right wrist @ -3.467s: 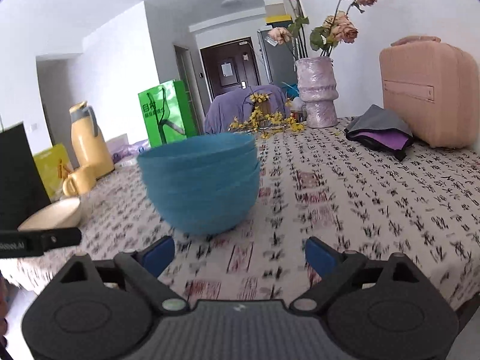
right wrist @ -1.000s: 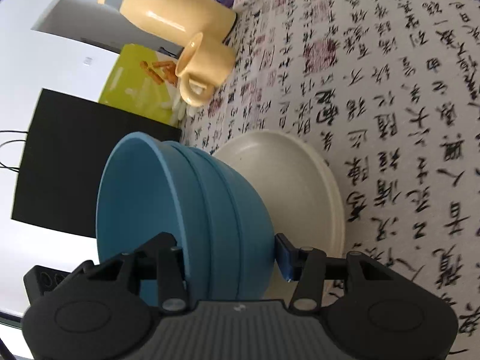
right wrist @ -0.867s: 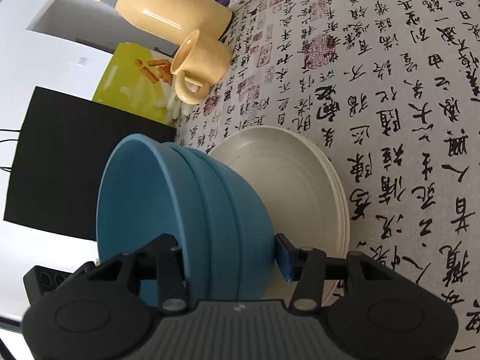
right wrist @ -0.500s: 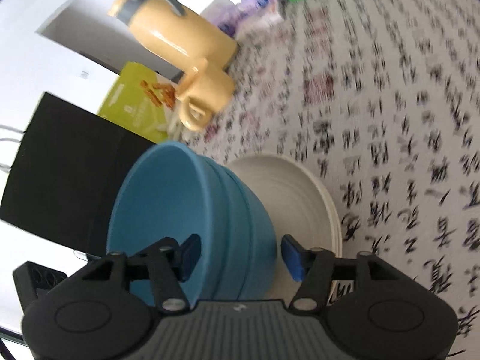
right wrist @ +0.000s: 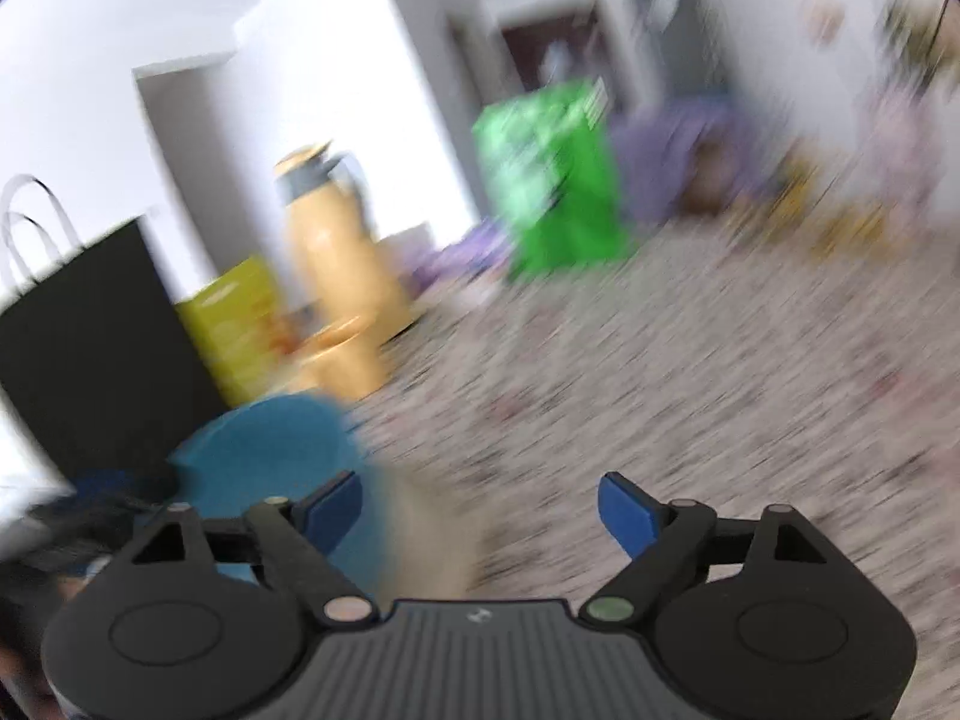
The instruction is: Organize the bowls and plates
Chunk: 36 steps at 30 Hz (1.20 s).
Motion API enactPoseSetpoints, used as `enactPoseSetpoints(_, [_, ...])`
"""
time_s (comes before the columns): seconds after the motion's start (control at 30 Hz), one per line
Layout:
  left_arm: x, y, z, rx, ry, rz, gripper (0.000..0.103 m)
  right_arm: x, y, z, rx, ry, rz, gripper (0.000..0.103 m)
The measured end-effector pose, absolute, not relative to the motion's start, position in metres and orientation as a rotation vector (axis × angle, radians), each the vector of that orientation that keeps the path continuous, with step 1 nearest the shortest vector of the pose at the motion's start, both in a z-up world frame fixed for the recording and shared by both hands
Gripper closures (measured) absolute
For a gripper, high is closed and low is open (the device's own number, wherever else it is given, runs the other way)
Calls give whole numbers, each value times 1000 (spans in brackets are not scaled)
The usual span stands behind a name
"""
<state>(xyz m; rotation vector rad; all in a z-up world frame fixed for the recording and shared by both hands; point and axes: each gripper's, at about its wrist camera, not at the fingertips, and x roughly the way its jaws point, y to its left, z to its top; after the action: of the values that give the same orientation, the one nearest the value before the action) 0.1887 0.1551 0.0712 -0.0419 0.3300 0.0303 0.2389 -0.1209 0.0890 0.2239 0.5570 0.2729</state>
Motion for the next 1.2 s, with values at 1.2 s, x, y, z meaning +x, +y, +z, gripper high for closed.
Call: enactPoseSetpoints(1.2, [34, 82, 52, -28, 168, -59, 0, 36, -168, 54, 97, 268, 25, 0])
